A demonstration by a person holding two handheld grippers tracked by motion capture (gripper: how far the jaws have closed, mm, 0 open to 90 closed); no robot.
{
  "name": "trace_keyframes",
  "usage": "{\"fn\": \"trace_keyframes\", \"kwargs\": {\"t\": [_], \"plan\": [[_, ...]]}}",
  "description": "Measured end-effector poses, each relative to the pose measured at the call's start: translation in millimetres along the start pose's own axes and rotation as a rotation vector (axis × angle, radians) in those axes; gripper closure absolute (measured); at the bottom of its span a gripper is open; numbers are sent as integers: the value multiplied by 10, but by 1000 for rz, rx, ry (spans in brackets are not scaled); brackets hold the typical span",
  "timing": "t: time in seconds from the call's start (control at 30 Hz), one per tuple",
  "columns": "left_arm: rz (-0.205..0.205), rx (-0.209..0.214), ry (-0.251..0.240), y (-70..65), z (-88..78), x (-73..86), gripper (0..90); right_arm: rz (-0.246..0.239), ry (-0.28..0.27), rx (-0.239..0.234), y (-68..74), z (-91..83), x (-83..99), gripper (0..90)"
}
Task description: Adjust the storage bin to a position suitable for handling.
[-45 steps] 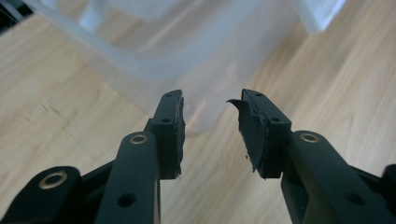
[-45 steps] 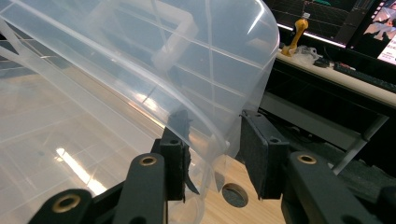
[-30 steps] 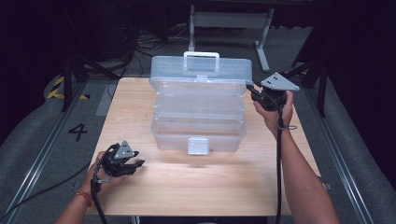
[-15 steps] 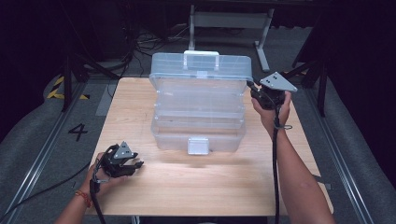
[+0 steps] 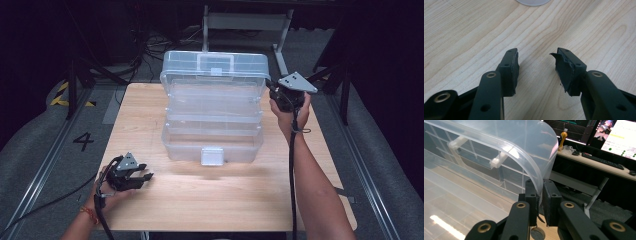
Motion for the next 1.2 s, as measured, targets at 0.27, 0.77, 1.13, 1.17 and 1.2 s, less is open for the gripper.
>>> {"fn": "trace_keyframes", "kwargs": {"t": [0.27,0.77,1.13,1.17,1.2], "plan": [[-19,17,-19,16,9,3,522,29,8,1,-56,88,-35,851],[-38,-8,-49,56,6,22,421,66,15,-11,-128,213,-69,857],[-59,-28,-37,74,3,37,319,61,39,-33,-176,297,-93,855],[-59,-28,-37,74,3,38,319,65,39,-36,-180,302,-95,855],[-61,-27,-37,74,3,38,318,68,39,-38,-186,308,-94,856]]}}
Point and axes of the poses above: each handheld gripper's, and its own axes: z roughly forward along the jaws, x roughly out of its underside, y roughly to its left, the point moved 10 cm from there along z, roughly forward along the jaws, and after that the axes turned 10 degrees about -z, right-handed, at the moved point
